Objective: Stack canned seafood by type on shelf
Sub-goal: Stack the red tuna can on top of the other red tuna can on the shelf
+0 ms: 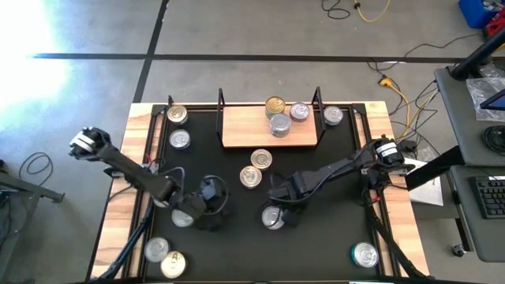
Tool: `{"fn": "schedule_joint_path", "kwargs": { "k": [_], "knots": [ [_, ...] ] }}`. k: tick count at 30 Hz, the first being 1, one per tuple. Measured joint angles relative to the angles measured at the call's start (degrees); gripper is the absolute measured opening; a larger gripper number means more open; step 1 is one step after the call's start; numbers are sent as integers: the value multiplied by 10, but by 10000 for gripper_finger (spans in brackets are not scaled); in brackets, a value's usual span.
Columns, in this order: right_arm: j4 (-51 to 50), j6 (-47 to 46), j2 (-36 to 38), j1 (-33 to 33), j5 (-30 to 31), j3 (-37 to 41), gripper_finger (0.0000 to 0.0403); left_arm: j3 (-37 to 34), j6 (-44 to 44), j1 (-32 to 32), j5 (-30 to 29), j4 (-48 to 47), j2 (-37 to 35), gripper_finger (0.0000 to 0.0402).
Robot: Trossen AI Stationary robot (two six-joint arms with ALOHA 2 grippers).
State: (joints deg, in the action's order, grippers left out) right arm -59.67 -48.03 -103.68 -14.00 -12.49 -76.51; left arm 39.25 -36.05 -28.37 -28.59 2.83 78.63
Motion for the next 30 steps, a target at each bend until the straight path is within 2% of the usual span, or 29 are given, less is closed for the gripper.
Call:
{"fn": "schedule_joint_path", "kwargs": {
  "k": [5,10,15,22,25,30],
  "knots": [
    [74,6,0,2,3,0,9,13,73,9,4,9,78,331],
    [100,2,-1,5,9,2,9,13,43,26,85,16,121,333],
    [111,-4,-5,11,9,8,9,17,111,29,79,99,183,333],
    [127,23,-5,10,11,15,9,104,124,32,76,112,292,333],
    [130,50,-5,9,6,13,9,147,144,32,105,103,331,333],
    [95,67,-4,0,2,13,9,175,155,30,111,68,345,333]
  ]
}}
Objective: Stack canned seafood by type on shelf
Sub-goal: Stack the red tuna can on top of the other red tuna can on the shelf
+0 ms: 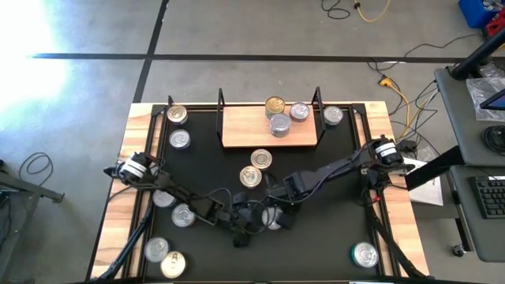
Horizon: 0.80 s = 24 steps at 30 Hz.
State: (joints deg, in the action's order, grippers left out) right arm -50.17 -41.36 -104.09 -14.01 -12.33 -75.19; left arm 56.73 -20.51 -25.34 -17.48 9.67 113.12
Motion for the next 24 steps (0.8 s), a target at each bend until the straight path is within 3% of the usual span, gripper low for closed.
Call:
{"fn": "schedule_joint_path", "kwargs": {
  "k": [7,15,21,24],
  "knots": [
    [-3,-32,-3,-37,3,17,9,0,-7,11,33,-10,-1,344],
    [-3,-56,-3,-54,3,26,9,12,16,19,51,-62,0,385],
    [5,-56,-3,-50,10,31,9,7,25,19,31,-22,2,398],
    [33,-57,-3,-50,29,33,9,1,35,19,-14,14,5,398]
  ]
}}
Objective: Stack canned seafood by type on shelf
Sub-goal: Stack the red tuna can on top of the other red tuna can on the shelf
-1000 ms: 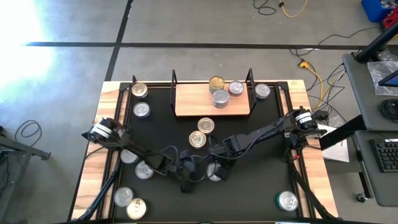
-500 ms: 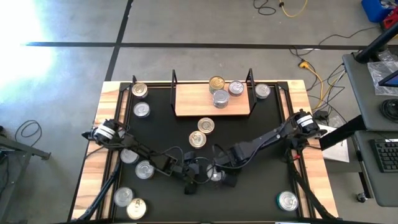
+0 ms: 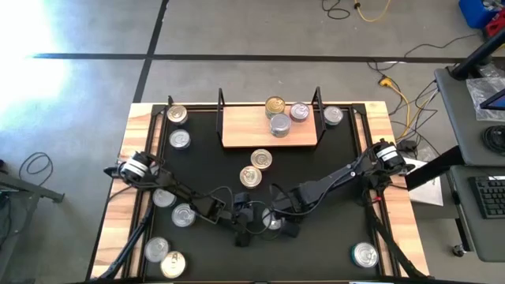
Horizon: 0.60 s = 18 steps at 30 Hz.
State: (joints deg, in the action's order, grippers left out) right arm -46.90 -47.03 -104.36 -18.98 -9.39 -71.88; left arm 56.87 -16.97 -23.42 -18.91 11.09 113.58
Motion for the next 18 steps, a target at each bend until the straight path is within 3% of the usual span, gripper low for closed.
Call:
{"fn": "schedule_joint_path", "kwargs": {
  "k": [3,5,10,18],
  "knots": [
    [28,-13,-2,0,2,2,9,-9,15,9,-58,24,1,398],
    [46,-22,-4,0,2,2,9,-12,16,16,-61,42,6,398],
    [60,-45,-5,1,5,3,9,-5,52,16,-42,73,29,398],
    [57,-56,-5,1,5,3,9,2,38,-4,-22,85,37,398]
  ]
}}
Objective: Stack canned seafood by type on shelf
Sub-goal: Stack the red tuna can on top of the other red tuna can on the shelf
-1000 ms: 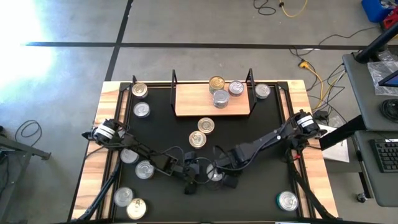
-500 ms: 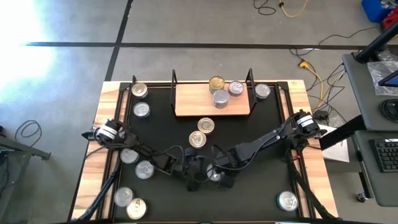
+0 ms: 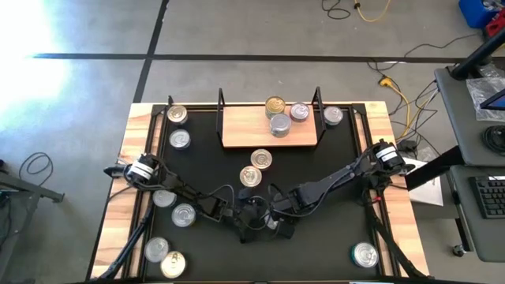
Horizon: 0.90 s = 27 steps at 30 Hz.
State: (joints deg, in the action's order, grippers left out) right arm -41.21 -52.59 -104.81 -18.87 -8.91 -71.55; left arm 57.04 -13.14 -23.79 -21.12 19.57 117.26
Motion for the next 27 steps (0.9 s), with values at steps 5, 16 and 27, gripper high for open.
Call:
{"fn": "schedule_joint_path", "kwargs": {
  "k": [5,16,27],
  "knots": [
    [-5,9,0,0,0,0,9,0,-15,-2,12,3,0,398],
    [-108,111,74,-52,78,27,77,1,-61,-12,6,-21,-1,398],
    [63,135,84,-104,59,128,340,0,-88,-13,1,-26,-1,398]
  ]
}}
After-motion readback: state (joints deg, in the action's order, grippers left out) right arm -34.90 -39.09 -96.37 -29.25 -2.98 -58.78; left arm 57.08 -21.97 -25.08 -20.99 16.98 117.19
